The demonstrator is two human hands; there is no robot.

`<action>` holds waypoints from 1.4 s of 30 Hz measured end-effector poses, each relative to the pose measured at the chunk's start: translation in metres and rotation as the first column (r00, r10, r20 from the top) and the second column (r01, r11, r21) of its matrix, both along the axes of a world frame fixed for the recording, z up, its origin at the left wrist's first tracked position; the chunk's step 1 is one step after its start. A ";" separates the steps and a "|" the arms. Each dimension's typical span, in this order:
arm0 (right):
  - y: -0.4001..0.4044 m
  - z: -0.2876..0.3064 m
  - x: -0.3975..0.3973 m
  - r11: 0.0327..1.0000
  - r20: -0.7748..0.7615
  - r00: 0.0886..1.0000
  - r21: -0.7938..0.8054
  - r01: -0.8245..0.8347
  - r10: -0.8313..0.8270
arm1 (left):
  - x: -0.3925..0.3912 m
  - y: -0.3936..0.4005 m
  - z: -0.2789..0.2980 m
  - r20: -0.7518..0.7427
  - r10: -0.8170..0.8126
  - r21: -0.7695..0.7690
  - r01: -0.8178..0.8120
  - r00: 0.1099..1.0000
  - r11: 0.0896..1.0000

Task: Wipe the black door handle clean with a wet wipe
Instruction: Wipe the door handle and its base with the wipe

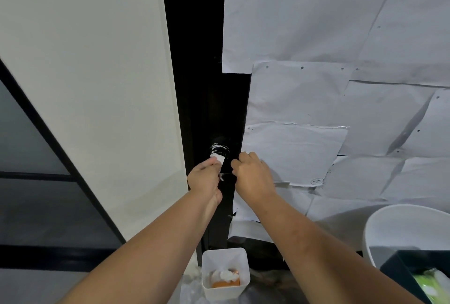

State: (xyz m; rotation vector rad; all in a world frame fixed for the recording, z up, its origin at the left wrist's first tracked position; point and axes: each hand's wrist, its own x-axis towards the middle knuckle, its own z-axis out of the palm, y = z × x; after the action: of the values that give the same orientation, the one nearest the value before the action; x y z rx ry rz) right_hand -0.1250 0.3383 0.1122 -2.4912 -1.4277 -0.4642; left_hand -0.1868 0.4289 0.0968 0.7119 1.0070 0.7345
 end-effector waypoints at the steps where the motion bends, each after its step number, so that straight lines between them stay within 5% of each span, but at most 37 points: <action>1: 0.000 0.000 0.000 1.000 -0.002 1.000 0.002 -0.001 0.001 | 0.001 -0.001 0.001 0.010 0.010 0.004 -0.010 1.000 1.000; 7: -0.001 0.002 -0.001 1.000 -0.010 1.000 0.007 -0.016 0.016 | 0.014 0.016 0.008 -0.053 -0.187 -0.150 0.177 0.981 0.973; 11: -0.001 0.003 0.000 1.000 -0.018 1.000 -0.012 -0.010 0.010 | 0.015 0.019 0.013 -0.228 -0.227 -0.062 0.218 0.947 0.974; 17: 0.000 -0.001 0.002 1.000 -0.008 1.000 -0.020 -0.009 0.009 | 0.004 0.018 0.017 -0.288 -0.185 0.086 0.218 0.939 0.972; 22: 0.001 -0.001 0.001 1.000 -0.014 1.000 -0.015 -0.006 0.006 | 0.002 0.019 0.026 -0.461 -0.284 0.043 0.340 0.841 0.939; 26: 0.001 0.001 0.001 1.000 -0.015 1.000 -0.015 -0.013 0.013 | 0.001 0.009 0.022 -0.290 -0.216 0.118 0.259 0.932 0.959; 30: 0.000 0.003 0.000 1.000 -0.013 1.000 -0.024 -0.018 0.018 | 0.005 0.017 0.026 -0.197 -0.238 -0.014 0.240 0.951 0.971; 38: 0.000 -0.003 0.002 0.999 0.006 1.000 -0.032 0.007 -0.007 | -0.009 0.011 0.022 -0.317 -0.222 0.172 0.286 0.922 0.942; 42: 0.002 -0.004 0.003 0.999 0.010 1.000 -0.028 0.015 -0.015 | 0.000 0.018 0.024 -0.345 -0.231 0.147 0.296 0.910 0.944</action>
State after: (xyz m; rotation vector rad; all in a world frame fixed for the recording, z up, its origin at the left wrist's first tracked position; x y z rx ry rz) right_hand -0.1221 0.3401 0.1078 -2.5265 -1.4301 -0.4637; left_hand -0.1870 0.4465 0.1212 1.1468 1.1149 0.4892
